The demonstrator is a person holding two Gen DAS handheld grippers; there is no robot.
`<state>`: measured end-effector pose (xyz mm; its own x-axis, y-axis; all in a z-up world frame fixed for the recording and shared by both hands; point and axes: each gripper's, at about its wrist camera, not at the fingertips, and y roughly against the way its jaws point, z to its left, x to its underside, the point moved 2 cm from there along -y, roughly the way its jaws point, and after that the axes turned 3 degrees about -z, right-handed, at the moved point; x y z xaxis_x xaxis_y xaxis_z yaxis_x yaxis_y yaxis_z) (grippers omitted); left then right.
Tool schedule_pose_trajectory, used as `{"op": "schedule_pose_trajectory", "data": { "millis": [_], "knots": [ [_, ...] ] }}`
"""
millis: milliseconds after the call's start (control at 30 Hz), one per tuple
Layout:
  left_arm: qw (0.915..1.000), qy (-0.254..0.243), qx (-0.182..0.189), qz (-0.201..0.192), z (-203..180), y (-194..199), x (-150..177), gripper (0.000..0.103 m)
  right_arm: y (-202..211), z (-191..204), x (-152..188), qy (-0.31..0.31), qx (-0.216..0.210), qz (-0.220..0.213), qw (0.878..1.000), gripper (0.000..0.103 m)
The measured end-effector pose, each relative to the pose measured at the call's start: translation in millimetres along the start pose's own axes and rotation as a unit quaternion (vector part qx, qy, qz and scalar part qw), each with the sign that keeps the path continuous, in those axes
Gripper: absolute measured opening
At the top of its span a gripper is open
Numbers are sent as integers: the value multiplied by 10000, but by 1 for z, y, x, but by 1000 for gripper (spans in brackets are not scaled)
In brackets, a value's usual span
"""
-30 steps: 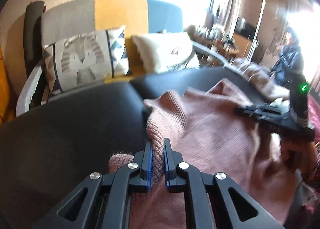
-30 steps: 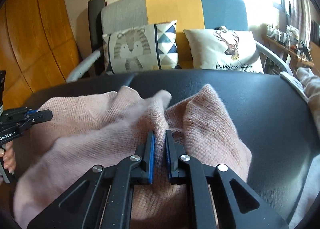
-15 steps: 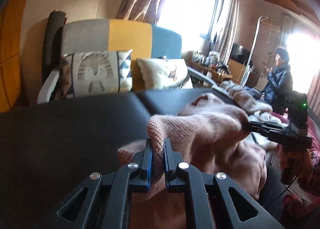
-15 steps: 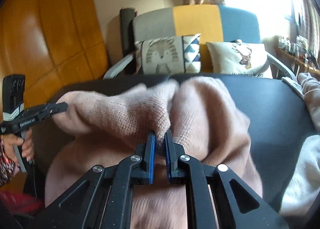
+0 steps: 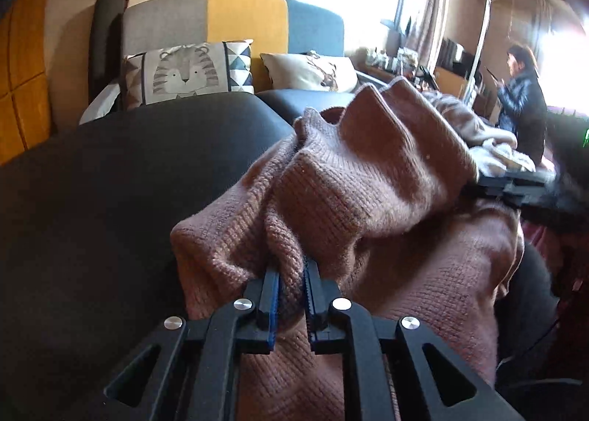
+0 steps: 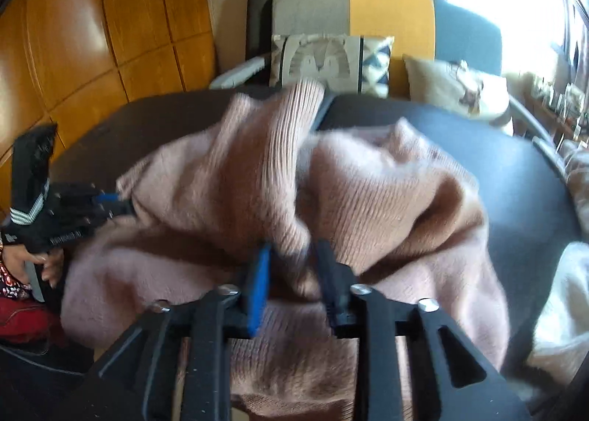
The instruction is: Fold clothes
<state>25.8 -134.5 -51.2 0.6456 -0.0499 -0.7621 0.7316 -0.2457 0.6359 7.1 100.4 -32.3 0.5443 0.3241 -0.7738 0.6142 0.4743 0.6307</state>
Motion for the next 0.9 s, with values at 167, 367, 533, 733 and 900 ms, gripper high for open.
{"op": "schedule_pose_trajectory", "data": {
  "millis": [167,367,533,733,900],
  "knots": [
    [9997,-207,-4,85,-3,-3,0,13,4,12,-22,863,-33,-155,9961,67],
    [9991,-384,5,169,-9,-4,-5,16,-31,22,-20,1256,87,441,9911,66],
    [9976,-654,-74,199,-18,-13,-10,18,-52,21,-7,858,283,658,9937,61],
    [9952,-910,-347,119,-24,-26,-13,20,-31,12,-7,318,363,471,9977,21],
    [9896,-1268,-665,-118,-33,-28,-8,21,-11,-4,-19,-583,40,124,9982,20]
  ]
}}
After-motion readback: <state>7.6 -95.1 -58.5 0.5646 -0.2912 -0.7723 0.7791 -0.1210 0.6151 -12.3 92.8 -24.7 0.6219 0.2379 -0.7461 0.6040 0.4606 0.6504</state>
